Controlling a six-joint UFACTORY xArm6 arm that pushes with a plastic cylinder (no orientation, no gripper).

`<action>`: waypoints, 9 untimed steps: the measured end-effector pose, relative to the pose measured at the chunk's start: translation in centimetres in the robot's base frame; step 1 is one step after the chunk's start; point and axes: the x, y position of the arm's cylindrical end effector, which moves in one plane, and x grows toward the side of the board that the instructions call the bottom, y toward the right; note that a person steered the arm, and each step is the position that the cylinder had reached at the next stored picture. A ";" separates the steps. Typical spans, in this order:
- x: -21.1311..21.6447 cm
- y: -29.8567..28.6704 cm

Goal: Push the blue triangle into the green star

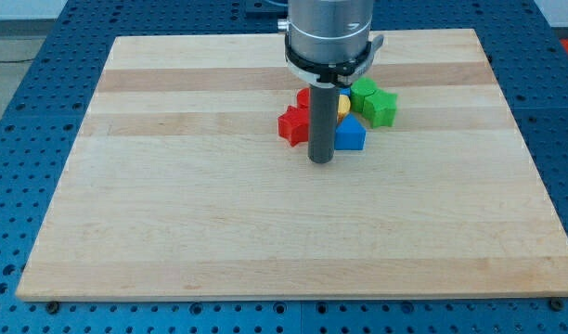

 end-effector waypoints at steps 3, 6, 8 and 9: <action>-0.7 0.3; -0.7 4.5; -0.7 5.1; -0.7 3.3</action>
